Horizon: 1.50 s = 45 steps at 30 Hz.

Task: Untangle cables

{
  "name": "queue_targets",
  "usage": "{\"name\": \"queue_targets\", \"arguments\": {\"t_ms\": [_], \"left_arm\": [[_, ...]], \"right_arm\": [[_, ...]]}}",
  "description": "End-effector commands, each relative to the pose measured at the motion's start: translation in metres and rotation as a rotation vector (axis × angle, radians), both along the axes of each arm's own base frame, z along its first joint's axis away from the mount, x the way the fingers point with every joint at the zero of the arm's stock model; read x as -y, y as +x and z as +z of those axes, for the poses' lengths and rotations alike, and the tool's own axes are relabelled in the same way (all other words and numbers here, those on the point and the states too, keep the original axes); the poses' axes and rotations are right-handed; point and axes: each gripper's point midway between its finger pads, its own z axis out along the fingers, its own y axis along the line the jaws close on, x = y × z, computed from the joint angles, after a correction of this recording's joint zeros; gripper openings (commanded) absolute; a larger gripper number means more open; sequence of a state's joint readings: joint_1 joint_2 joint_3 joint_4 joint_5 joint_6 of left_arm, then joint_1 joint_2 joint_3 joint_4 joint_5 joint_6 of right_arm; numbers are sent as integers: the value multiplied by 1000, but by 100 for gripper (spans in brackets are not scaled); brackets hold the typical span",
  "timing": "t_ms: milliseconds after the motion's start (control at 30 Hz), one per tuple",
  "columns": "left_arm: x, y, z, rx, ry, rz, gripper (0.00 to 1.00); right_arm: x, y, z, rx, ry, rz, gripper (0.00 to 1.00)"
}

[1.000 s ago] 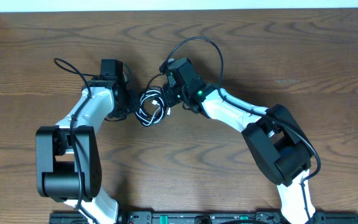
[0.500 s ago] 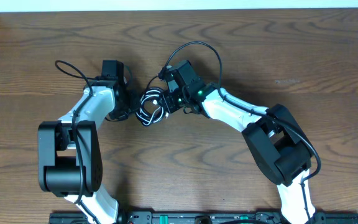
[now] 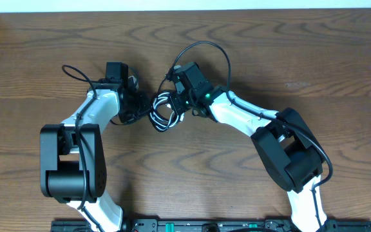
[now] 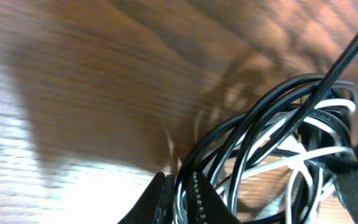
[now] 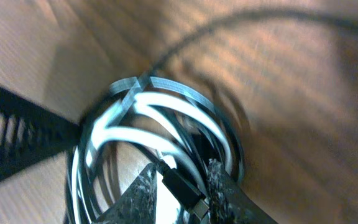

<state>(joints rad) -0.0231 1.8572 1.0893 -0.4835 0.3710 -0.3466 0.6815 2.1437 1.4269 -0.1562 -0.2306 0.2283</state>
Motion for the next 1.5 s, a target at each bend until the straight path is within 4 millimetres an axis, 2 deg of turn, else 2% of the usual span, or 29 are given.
{"name": "queue_targets", "arguments": {"t_ms": [0, 100, 167, 300, 333, 400, 533, 667, 833, 1067, 1200, 1333, 1467], "left_arm": [[20, 1, 5, 14, -107, -63, 13], [21, 3, 7, 25, -112, -68, 17], [21, 4, 14, 48, -107, -90, 29], [20, 4, 33, 101, -84, -153, 44], [18, 4, 36, 109, -73, -150, 45], [14, 5, 40, 119, -48, -145, 46], [10, 5, 34, 107, -26, -138, 45], [13, 5, 25, 94, -24, -145, 46], [27, 5, 18, 93, -24, -183, 46], [22, 6, 14, 96, 51, -185, 45], [23, 7, 15, 100, 51, -185, 45], [23, 9, 15, 108, 51, -185, 45], [23, 9, 15, 108, 51, -185, 45]], "right_arm": [[-2, 18, 24, 114, 15, 30, 22], [-3, 24, 33, 140, 38, 24, 20], [-1, 27, 39, 146, 43, 19, 21], [5, 27, 46, 140, 38, 10, 34], [7, 26, 47, 135, 35, 9, 36], [10, 22, 45, 112, 22, 7, 41], [13, 6, 34, 33, 5, 33, 43], [17, -6, 24, -24, -29, 35, 38], [22, -20, 10, -59, -109, 31, 31], [20, -21, 8, -44, -126, 29, 31], [14, -13, 16, 11, -106, 50, 31], [12, 3, 30, 61, -72, 37, 24], [20, 3, 26, 43, -97, 23, 26]]}}
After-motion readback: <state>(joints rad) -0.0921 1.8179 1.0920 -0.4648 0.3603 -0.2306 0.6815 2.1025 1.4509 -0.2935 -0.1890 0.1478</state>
